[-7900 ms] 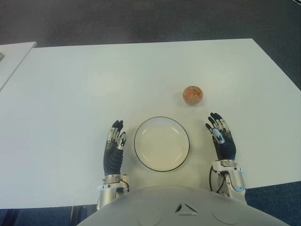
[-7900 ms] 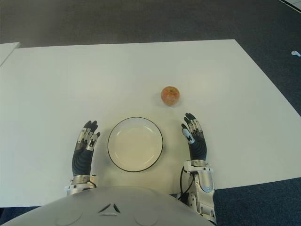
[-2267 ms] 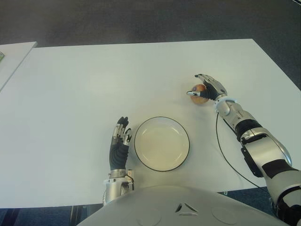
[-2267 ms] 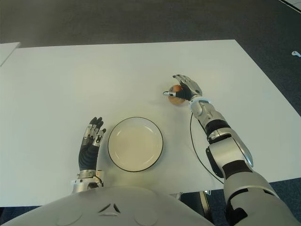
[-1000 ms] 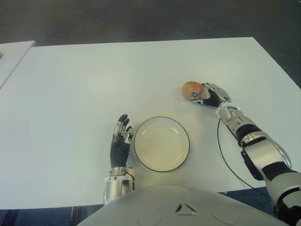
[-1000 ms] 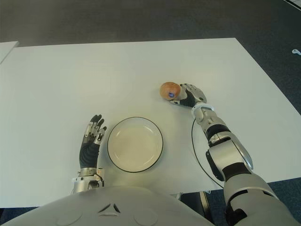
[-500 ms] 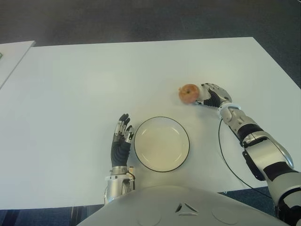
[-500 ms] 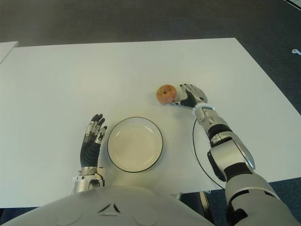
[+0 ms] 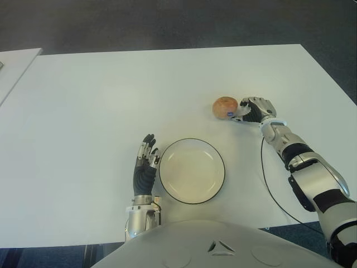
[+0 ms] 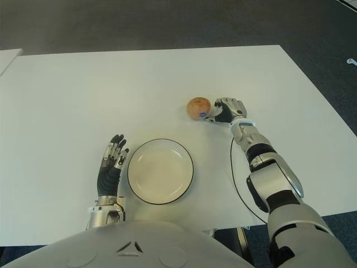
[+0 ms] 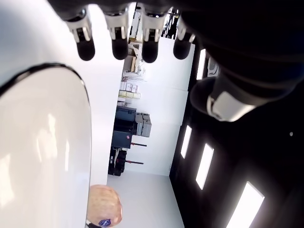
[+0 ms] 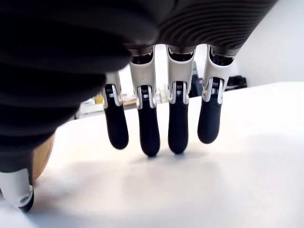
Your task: Put the apples into the plate.
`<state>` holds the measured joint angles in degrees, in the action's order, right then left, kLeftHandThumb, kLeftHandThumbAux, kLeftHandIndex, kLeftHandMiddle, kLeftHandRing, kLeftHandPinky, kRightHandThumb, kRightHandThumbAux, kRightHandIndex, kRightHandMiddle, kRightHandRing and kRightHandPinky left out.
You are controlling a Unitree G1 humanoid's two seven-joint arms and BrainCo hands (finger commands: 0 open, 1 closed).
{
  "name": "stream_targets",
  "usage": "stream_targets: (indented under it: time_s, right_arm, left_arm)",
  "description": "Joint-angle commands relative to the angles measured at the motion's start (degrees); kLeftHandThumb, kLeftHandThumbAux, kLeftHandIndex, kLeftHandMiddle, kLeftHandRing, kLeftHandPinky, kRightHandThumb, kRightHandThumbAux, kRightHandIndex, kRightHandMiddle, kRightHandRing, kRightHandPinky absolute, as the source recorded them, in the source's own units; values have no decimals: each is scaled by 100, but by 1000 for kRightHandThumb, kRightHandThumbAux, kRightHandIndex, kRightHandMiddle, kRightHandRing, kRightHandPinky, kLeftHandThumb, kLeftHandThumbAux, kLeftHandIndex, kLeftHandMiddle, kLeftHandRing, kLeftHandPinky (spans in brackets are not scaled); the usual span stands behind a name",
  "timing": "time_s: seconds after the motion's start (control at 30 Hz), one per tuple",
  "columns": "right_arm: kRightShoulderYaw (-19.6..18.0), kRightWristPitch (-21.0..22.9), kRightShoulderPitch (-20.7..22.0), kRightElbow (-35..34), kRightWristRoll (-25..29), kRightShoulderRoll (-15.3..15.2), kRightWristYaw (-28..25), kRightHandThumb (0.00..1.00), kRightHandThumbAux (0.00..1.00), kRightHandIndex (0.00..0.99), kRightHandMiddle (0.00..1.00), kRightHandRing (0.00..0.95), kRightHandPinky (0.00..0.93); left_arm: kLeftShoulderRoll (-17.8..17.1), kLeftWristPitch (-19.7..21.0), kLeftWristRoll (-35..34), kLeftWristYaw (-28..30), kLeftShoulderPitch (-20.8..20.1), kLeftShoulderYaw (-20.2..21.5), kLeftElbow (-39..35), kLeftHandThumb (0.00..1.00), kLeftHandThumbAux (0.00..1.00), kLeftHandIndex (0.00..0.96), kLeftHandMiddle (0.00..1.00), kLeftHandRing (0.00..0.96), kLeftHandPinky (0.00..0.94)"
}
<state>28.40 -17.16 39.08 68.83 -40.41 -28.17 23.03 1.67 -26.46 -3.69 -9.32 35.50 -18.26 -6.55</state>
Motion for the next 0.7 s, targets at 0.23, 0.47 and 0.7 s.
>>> stream_targets:
  time_s: [0.23, 0.47, 0.7]
  right_arm:
    - [89, 51, 39, 95, -88, 23, -11, 301, 570, 433, 612, 574, 453]
    - [219, 211, 80, 81, -212, 6, -189, 233, 514, 309, 465, 414, 281]
    - [252, 198, 139, -8, -197, -62, -383, 170, 455, 131, 165, 113, 59]
  left_arm:
    - [295, -141, -110, 96, -55, -34, 152, 157, 518, 90, 87, 71, 66]
    - [283, -175, 81, 49, -132, 4, 283, 145, 511, 83, 79, 61, 60]
    - [296, -160, 13, 100, -169, 37, 324, 143, 523, 79, 80, 63, 56]
